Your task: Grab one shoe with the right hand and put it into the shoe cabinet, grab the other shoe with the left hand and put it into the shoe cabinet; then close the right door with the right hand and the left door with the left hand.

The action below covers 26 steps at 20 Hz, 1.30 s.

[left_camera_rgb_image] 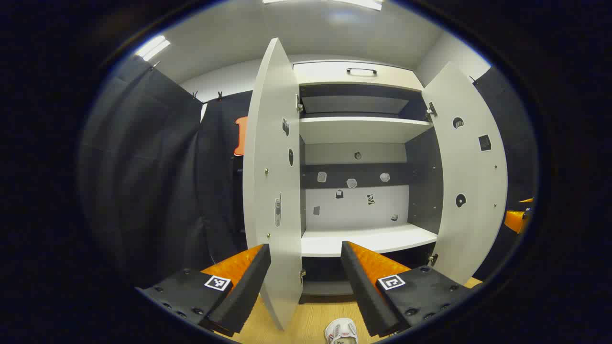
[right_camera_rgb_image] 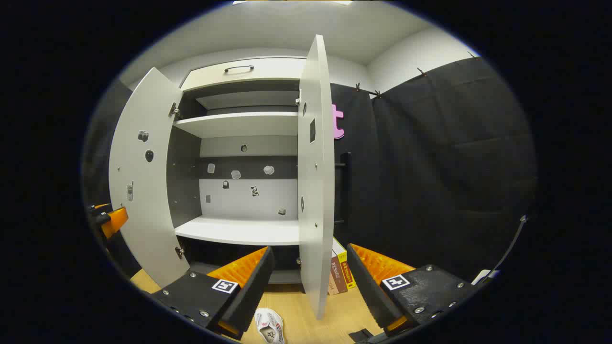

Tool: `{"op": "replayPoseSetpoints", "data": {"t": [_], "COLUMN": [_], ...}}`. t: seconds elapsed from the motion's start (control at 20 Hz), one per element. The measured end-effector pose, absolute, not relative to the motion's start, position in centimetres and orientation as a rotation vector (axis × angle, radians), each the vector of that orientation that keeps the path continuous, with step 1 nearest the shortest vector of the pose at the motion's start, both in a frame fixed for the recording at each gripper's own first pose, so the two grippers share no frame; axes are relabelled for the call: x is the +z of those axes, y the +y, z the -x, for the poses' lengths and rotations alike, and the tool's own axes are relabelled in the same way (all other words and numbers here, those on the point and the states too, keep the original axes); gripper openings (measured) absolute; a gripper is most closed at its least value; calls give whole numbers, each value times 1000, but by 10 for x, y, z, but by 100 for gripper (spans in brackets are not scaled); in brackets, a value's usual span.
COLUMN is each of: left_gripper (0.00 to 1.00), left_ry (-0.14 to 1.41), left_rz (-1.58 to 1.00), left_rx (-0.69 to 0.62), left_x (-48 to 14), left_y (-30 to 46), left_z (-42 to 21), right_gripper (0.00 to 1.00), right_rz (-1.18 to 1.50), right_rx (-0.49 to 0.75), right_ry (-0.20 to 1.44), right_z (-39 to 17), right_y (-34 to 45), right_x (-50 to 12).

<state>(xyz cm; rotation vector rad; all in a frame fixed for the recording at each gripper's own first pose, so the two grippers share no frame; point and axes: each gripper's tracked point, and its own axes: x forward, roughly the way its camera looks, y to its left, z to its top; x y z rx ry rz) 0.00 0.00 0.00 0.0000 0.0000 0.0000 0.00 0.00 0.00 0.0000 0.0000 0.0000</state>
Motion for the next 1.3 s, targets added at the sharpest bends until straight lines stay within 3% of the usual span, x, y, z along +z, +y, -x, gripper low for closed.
{"op": "replayPoseSetpoints", "data": {"t": [0.3,0.4,0.45,0.55,0.85,1.3], "left_gripper": [96,99,94,93,96,94], "left_ry": [1,-6,-20,-53,-28,-10], "left_rz": [-5,30,45,24,40,15], "left_rx": [-42,-40,-26,23,45,40], "left_x": [-1,5,13,26,19,14], "left_y": [7,13,17,27,31,30], "left_z": [-9,-7,-4,2,11,10], "right_gripper": [94,94,94,94,94,94], "right_rz": [19,19,28,45,33,27], "right_rx": [-56,-41,-26,-1,31,86], "right_ry": [8,1,-9,5,20,146], "right_z": [13,18,17,16,11,2], "right_y": [12,19,21,23,25,47], "right_x": [-7,-5,-4,-7,-14,-82]}}
